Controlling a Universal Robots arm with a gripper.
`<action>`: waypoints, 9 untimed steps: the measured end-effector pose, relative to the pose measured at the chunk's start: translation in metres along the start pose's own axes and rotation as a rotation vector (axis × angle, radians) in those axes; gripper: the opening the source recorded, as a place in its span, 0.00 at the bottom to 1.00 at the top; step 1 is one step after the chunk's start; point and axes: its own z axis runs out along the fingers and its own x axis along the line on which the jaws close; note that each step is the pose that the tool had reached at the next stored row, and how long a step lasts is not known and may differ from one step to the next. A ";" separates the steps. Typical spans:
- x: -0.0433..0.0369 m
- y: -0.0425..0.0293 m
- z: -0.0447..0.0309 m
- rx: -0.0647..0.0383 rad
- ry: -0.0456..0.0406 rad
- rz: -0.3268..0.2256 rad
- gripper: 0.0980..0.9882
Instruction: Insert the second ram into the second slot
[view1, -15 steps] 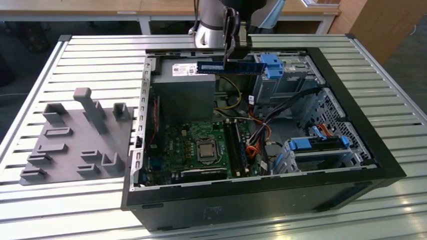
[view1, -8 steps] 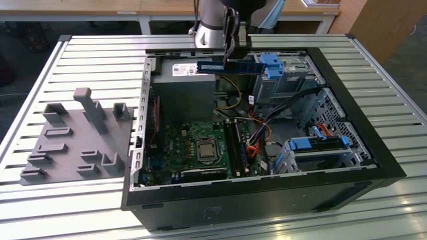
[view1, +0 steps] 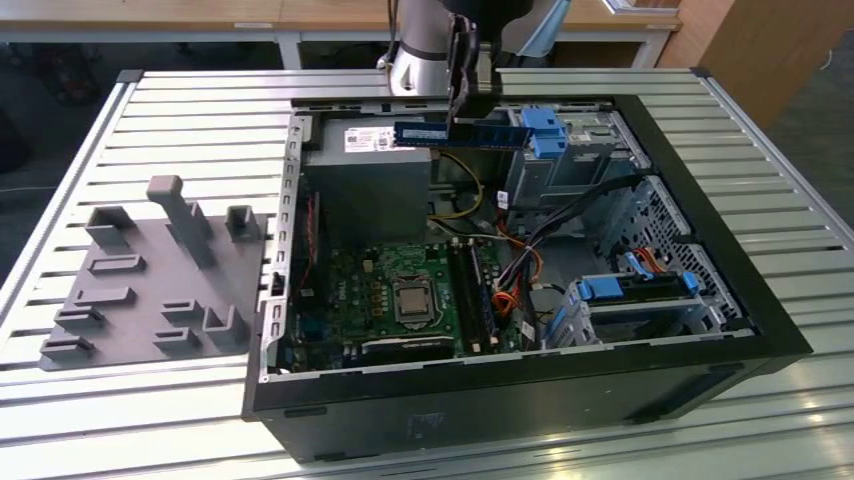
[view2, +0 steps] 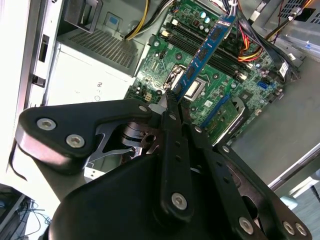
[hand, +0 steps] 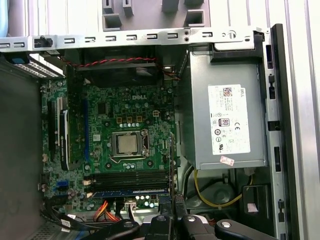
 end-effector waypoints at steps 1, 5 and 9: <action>0.0000 0.0000 0.0000 0.000 0.0000 0.002 0.04; 0.0000 0.0000 0.0000 0.000 -0.0003 0.008 0.04; 0.0000 0.0000 0.0000 0.000 -0.0005 0.014 0.04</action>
